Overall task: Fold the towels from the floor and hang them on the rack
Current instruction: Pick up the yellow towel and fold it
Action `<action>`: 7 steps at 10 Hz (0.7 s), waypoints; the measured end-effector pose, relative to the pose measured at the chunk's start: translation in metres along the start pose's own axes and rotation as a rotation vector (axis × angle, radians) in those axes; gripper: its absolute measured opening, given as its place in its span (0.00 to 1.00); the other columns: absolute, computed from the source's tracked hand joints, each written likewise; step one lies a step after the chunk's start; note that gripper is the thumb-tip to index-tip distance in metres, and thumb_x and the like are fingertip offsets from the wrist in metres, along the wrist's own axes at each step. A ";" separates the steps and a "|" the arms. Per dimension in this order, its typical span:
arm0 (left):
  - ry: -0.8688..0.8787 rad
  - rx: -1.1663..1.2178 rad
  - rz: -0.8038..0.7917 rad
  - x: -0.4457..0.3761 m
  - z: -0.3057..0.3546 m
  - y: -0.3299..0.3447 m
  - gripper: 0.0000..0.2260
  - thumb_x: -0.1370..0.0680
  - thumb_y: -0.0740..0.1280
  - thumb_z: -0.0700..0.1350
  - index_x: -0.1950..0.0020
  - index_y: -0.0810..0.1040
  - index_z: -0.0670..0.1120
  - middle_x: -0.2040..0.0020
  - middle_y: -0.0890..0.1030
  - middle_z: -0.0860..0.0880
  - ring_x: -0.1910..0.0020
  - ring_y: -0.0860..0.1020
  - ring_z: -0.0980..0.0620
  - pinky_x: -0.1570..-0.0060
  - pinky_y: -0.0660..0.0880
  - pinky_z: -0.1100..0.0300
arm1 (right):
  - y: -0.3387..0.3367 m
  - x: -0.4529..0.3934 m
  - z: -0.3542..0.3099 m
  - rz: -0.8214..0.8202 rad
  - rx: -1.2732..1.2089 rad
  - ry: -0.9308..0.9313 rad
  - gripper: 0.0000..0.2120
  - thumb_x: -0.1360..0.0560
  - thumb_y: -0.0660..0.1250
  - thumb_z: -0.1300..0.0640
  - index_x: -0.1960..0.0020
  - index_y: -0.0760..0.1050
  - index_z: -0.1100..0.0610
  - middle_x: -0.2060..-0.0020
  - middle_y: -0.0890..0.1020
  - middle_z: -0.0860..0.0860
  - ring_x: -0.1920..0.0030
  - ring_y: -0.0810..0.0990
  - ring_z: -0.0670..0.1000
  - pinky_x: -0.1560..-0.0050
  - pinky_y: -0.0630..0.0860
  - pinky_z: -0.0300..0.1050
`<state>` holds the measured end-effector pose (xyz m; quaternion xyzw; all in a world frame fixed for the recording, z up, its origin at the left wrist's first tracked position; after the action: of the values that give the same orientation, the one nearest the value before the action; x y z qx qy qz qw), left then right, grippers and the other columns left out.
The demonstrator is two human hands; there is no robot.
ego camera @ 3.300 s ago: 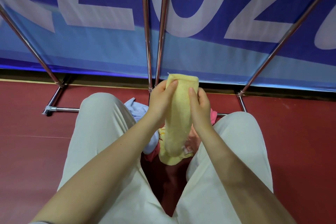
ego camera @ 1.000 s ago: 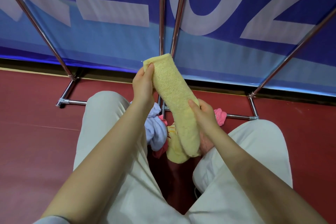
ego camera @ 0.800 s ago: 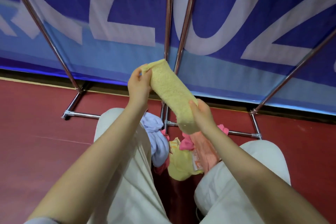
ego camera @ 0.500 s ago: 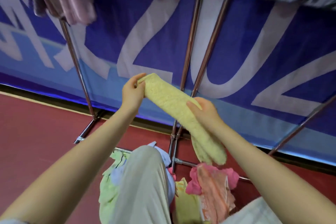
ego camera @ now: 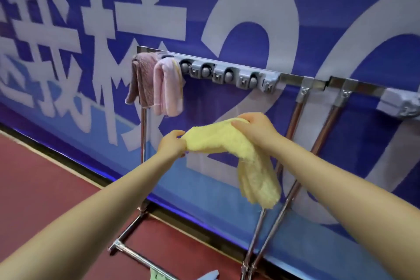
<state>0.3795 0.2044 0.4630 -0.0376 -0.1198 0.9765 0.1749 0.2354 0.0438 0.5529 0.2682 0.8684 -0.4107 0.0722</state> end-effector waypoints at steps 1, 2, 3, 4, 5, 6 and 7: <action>0.068 -0.152 0.022 -0.020 0.020 -0.012 0.10 0.23 0.58 0.39 0.56 0.75 0.53 0.53 0.77 0.46 0.55 0.75 0.44 0.53 0.73 0.54 | 0.001 -0.045 -0.039 -0.086 0.017 -0.026 0.07 0.25 0.66 0.54 0.57 0.81 0.54 0.63 0.81 0.45 0.62 0.77 0.42 0.61 0.71 0.32; 0.151 -0.019 0.029 -0.043 0.040 -0.020 0.11 0.20 0.56 0.45 0.49 0.79 0.52 0.48 0.78 0.51 0.49 0.76 0.48 0.43 0.76 0.50 | 0.005 -0.089 -0.072 -0.178 0.077 -0.049 0.09 0.25 0.66 0.52 0.51 0.83 0.54 0.56 0.83 0.49 0.56 0.79 0.46 0.57 0.73 0.38; 0.155 0.295 0.018 -0.060 0.064 -0.027 0.12 0.19 0.59 0.48 0.42 0.78 0.46 0.48 0.80 0.50 0.51 0.78 0.53 0.46 0.78 0.54 | 0.012 -0.131 -0.096 -0.182 0.165 -0.063 0.11 0.26 0.66 0.48 0.50 0.83 0.52 0.51 0.83 0.50 0.49 0.80 0.50 0.53 0.76 0.42; 0.217 0.483 -0.097 -0.075 0.082 -0.029 0.11 0.18 0.59 0.48 0.43 0.78 0.47 0.51 0.81 0.48 0.59 0.78 0.56 0.56 0.77 0.60 | 0.018 -0.165 -0.111 -0.193 0.151 -0.045 0.15 0.27 0.68 0.49 0.50 0.81 0.60 0.54 0.82 0.55 0.54 0.79 0.51 0.50 0.77 0.47; 0.226 0.582 -0.123 -0.092 0.089 -0.031 0.10 0.17 0.56 0.54 0.47 0.75 0.53 0.55 0.79 0.55 0.60 0.77 0.59 0.64 0.76 0.64 | 0.023 -0.189 -0.119 -0.175 0.109 0.003 0.09 0.27 0.69 0.50 0.56 0.79 0.57 0.61 0.77 0.51 0.60 0.73 0.49 0.61 0.71 0.42; 0.189 0.703 -0.071 -0.107 0.094 -0.034 0.21 0.23 0.59 0.65 0.35 0.73 0.55 0.42 0.79 0.53 0.44 0.80 0.51 0.49 0.78 0.54 | 0.029 -0.212 -0.122 -0.132 0.097 0.021 0.16 0.27 0.69 0.49 0.47 0.80 0.61 0.55 0.80 0.50 0.57 0.77 0.49 0.58 0.74 0.42; 0.287 0.802 -0.031 -0.115 0.100 -0.030 0.15 0.24 0.63 0.62 0.41 0.77 0.59 0.45 0.80 0.55 0.43 0.79 0.51 0.43 0.75 0.51 | 0.032 -0.228 -0.123 -0.103 0.060 0.007 0.14 0.27 0.70 0.49 0.47 0.81 0.56 0.52 0.82 0.50 0.56 0.79 0.47 0.62 0.74 0.39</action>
<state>0.4856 0.1698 0.5705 -0.1002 0.2947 0.9279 0.2052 0.4569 0.0602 0.6900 0.2267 0.8687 -0.4387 0.0397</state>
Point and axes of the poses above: each hand's wrist, its own x-axis away from the middle knuckle, its own y-axis out of the palm, z = x × y, the point moved 1 cm from there along -x, towards the middle knuckle
